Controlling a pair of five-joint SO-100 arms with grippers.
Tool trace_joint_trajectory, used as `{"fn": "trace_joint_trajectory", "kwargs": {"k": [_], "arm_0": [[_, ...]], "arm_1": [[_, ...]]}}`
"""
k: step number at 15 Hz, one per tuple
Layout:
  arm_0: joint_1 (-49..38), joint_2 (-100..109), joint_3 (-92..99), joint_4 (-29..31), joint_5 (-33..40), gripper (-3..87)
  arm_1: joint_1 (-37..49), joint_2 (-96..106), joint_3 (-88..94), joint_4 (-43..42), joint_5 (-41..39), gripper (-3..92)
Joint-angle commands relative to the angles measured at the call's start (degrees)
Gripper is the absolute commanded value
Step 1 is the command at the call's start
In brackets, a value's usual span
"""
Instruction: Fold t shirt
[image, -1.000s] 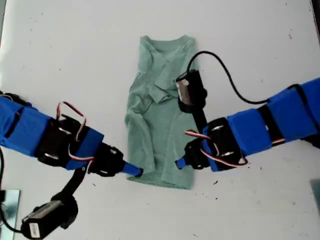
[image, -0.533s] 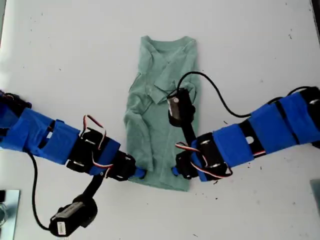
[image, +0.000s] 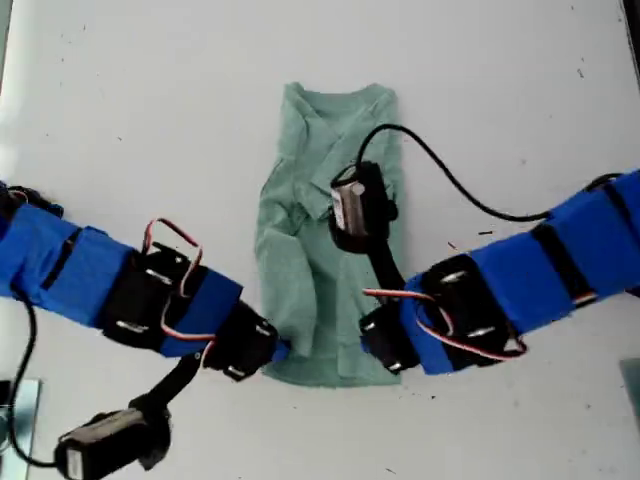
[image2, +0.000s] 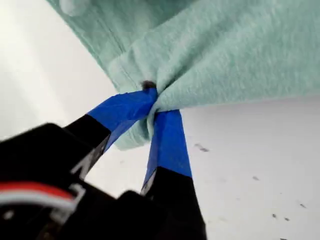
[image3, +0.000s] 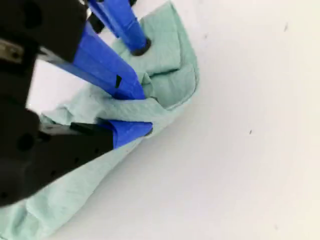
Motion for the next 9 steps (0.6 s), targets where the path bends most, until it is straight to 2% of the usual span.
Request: {"fn": "trace_joint_trajectory", "kwargs": {"k": [1,3,5,7,9], "arm_0": [[4.6,5.1,-6.8,4.7,0.1,-0.1],[6.9,6.9,-6.7,6.4,-2.2,-0.1],[4.0,7.5,-6.6,8.0,-2.3,-0.1],[-6.8,10.9,-4.9,11.8,3.6,-0.1],[-22.3,11.2,-5.5,12.2,14.0,-0.1]], "arm_1": [[-3.3,8.2,-3.1,-1.0,-1.4,1.5],[-3.8,8.1,-2.4,-2.8,-2.2,1.5],[0.4,9.5,-1.5,-2.7,-4.7,1.5],[9.6,15.1,3.4,-2.0,-10.1,1.5],[24.0,18.7,8.0,-0.9,-21.1,1.5]]}}
